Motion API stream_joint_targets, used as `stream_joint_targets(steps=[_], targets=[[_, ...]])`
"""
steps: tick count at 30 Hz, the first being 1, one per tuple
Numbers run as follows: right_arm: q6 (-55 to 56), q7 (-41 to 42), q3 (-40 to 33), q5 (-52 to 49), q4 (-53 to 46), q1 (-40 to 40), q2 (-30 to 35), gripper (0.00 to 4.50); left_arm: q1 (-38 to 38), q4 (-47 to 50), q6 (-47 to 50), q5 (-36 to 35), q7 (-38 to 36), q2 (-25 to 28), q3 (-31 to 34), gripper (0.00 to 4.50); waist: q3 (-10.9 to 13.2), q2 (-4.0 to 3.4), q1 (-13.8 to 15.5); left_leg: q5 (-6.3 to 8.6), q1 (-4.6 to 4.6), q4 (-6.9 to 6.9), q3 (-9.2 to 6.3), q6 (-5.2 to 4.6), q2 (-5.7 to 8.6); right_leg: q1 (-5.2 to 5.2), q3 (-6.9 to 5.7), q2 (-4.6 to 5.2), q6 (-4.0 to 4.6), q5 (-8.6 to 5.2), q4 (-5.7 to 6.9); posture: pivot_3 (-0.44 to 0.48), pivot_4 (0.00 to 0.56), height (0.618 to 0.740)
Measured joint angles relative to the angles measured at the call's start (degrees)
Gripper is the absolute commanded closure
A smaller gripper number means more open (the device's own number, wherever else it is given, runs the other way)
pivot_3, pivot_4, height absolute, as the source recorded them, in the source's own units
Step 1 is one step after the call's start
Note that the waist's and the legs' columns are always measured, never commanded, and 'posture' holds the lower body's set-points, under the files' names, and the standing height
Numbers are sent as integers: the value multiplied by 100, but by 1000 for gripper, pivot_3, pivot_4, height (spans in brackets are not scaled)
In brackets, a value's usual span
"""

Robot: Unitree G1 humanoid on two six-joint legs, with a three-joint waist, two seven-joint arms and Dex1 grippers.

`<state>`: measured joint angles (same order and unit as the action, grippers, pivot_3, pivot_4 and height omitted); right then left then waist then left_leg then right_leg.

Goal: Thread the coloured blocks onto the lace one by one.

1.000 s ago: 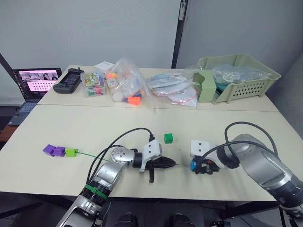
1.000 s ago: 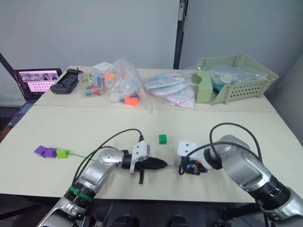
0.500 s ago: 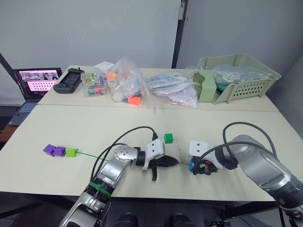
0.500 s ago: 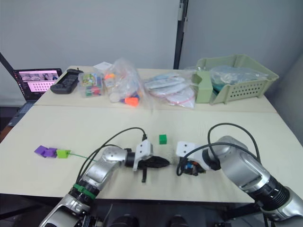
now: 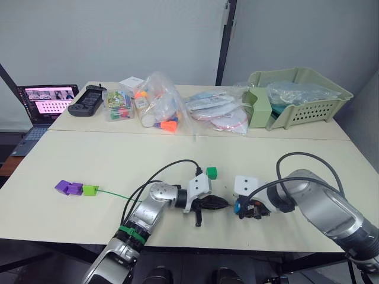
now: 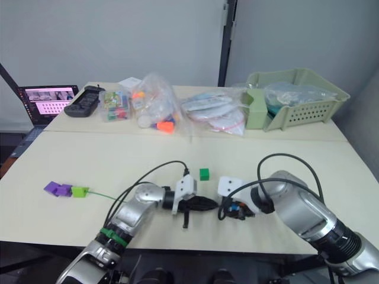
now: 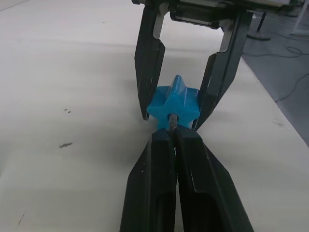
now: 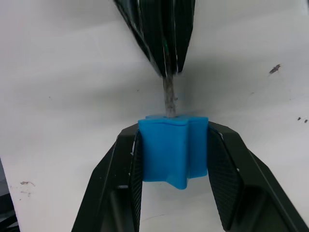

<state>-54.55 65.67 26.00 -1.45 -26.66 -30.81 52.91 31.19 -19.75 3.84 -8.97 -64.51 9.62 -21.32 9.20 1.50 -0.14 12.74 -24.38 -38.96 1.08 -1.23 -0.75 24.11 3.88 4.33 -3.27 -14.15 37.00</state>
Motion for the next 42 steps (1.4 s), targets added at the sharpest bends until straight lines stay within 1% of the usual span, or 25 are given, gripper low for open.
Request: stream_joint_targets(steps=[6,11,13,15,20,21,28,32,35,41,42], targets=[[-97,-86,-1,-108,-26,14,-2,3156,81,-371,-190,92,-3,-261,-35,4500,0,0,7,0,-1,0,-1,0,1,0,0,0,0,0,0,0,150,734],[-220,-225,-8,-158,-27,43,12,3156,212,-600,-313,196,-9,-351,-38,4500,0,0,11,0,-1,0,-1,0,1,0,0,0,0,0,0,0,150,734],[-232,-238,-10,-179,-28,43,12,3156,215,-630,-399,225,1,-354,-35,3775,0,0,10,0,-1,0,-2,0,1,0,0,0,0,0,0,0,150,734],[-234,-236,-10,-215,-52,45,12,3156,228,-682,-449,248,73,-350,-6,3189,0,0,10,0,-1,0,-5,0,0,0,0,0,0,0,0,0,150,734],[-230,-238,-3,-274,-101,51,8,3156,237,-643,-423,286,11,-200,-2,1542,0,0,8,0,-1,0,-6,0,0,0,0,0,0,0,0,0,150,734],[-229,-239,-1,-294,-103,51,6,3156,237,-623,-403,287,-22,-148,-4,1536,0,0,7,0,-1,0,-5,0,0,0,0,0,0,0,0,0,150,734],[-209,-305,22,-380,-95,28,-5,3156,236,-458,-380,304,-265,218,-12,1536,0,0,-2,0,0,0,-6,0,-1,1,0,-1,0,0,0,0,150,734],[-209,-351,26,-414,-95,28,-5,3156,236,-388,-364,305,-318,269,-12,1536,0,0,8,0,-1,0,-5,0,1,0,0,1,0,0,0,0,150,734],[-209,-382,26,-433,-95,28,-5,3156,237,-370,-364,305,-352,258,-13,2390,0,0,12,0,-1,-1,-4,0,0,0,0,0,0,0,0,0,150,734],[-209,-435,26,-441,-99,28,-5,3156,237,-370,-363,305,-495,227,-69,4388,0,0,8,0,-1,0,-2,0,0,1,0,0,0,0,0,0,150,734],[-209,-445,26,-441,-99,28,-5,3156,237,-370,-363,305,-504,219,-89,4466,0,0,8,0,-1,0,-2,0,0,1,0,0,0,0,0,0,150,734]])
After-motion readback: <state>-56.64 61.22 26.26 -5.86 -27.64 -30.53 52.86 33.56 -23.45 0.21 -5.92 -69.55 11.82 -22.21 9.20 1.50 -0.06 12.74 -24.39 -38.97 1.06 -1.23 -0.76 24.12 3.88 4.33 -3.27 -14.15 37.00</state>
